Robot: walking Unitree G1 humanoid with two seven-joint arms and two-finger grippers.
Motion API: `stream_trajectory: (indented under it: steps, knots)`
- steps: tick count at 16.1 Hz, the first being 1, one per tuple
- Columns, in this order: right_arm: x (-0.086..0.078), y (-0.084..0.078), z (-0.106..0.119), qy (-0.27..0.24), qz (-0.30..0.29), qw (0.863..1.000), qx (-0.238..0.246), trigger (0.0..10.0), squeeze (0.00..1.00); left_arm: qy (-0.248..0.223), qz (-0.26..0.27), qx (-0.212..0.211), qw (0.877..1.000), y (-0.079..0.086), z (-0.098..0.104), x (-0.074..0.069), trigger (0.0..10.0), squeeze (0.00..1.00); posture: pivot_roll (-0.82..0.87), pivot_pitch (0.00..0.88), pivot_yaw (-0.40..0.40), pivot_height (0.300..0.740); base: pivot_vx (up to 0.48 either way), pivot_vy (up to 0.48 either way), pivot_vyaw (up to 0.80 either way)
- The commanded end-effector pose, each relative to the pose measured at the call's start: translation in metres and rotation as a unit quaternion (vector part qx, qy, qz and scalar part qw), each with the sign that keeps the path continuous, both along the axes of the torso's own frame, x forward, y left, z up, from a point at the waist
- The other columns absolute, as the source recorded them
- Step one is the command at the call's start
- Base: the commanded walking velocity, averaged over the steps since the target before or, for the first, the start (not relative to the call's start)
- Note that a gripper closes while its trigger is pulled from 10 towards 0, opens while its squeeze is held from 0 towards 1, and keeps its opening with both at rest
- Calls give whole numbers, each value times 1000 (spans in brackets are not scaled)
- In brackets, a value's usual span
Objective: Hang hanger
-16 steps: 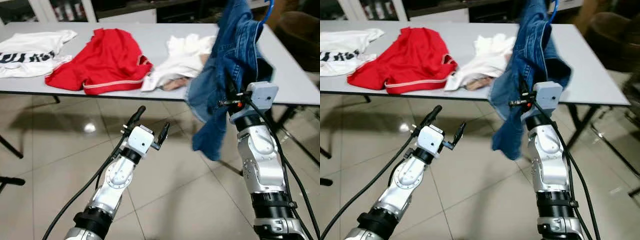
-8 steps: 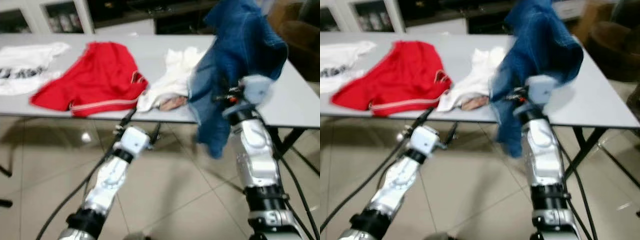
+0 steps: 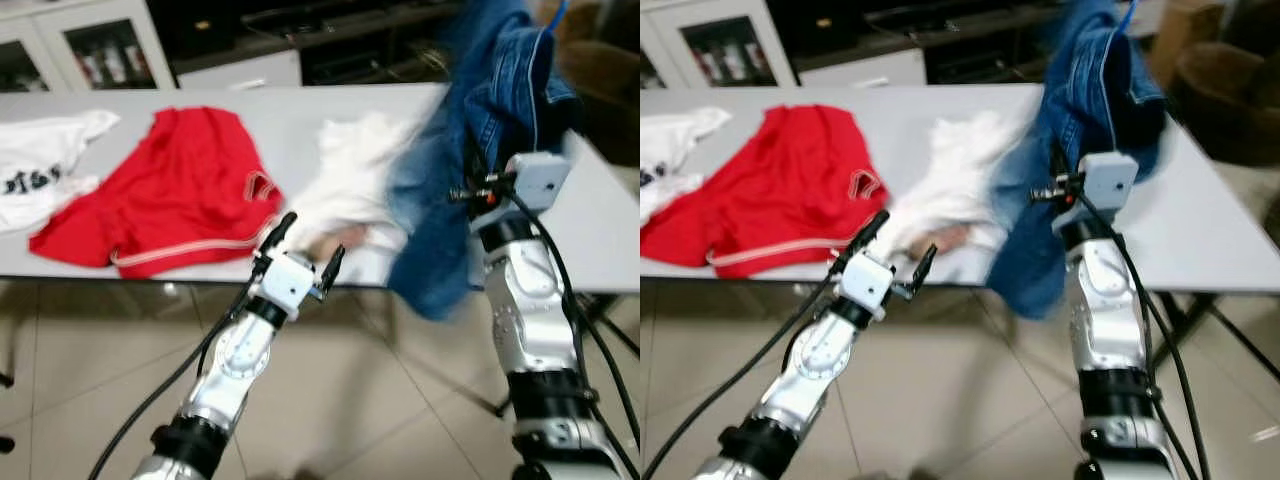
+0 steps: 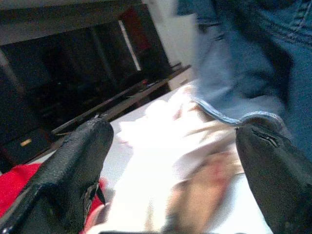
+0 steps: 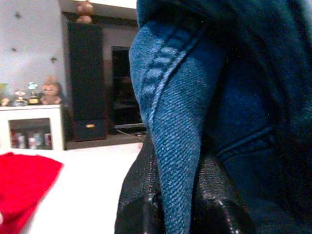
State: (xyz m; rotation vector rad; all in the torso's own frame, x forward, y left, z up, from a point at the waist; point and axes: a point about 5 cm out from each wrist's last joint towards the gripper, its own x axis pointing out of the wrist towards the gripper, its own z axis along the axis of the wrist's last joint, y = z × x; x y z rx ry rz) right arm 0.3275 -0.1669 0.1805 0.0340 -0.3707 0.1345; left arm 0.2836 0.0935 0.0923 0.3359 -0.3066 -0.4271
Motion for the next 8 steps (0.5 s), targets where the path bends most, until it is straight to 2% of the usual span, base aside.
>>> stream_trajectory:
  steps: [1, 4, 8]
  knots:
    - [3, 5, 13, -28, 7, 1000, -11, 10000, 0, -4, 6, 4, 1000, 4, 2, 1, 10000, 0, -48, 0, 50, 740, 480, 0, 0]
    - [8, -3, 13, -19, -17, 999, -21, 10000, 0, 0, 6, 1, 1000, 4, 1, 0, 10000, 0, -48, 0, 50, 740, 442, 0, 0]
    - [16, -17, 9, 11, -60, 997, -48, 10000, 0, 5, -4, -11, 1000, 2, 1, -2, 10000, 0, -47, 0, 50, 740, 0, 0, 0]
